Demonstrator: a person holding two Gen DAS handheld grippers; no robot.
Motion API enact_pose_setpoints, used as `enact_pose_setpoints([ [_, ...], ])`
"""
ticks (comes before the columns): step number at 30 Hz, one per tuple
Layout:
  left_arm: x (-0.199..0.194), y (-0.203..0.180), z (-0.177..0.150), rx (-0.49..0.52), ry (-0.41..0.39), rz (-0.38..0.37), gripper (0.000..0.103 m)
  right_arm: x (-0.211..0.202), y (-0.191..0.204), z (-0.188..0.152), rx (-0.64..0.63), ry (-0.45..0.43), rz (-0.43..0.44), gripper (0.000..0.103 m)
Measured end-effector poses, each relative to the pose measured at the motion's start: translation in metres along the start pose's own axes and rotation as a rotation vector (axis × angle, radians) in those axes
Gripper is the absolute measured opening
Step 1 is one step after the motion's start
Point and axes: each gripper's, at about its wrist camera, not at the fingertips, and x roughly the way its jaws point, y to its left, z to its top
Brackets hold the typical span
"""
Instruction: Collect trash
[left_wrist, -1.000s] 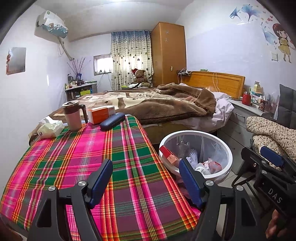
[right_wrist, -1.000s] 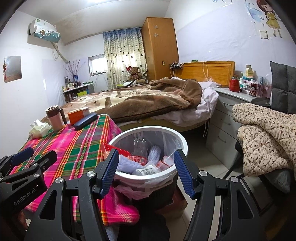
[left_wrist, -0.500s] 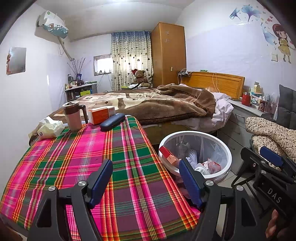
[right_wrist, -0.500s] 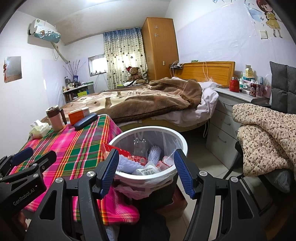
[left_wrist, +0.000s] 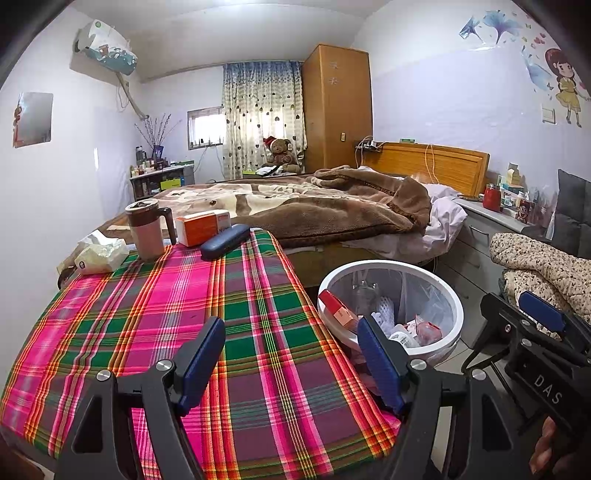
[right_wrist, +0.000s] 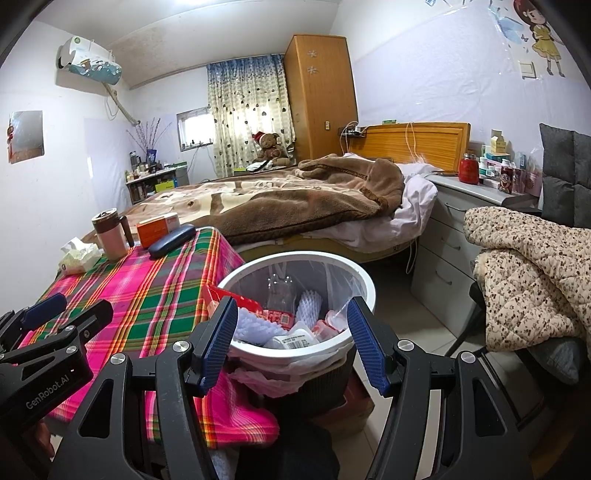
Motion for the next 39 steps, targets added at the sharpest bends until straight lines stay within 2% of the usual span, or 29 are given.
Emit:
enact_pose_setpoints([
  [39, 0.0005, 0.0025, -0.0012, -0.012, 0.001, 0.0, 0.074, 0.0004, 0.0019, 0.0013, -0.005, 0.005, 0.001, 0.063],
])
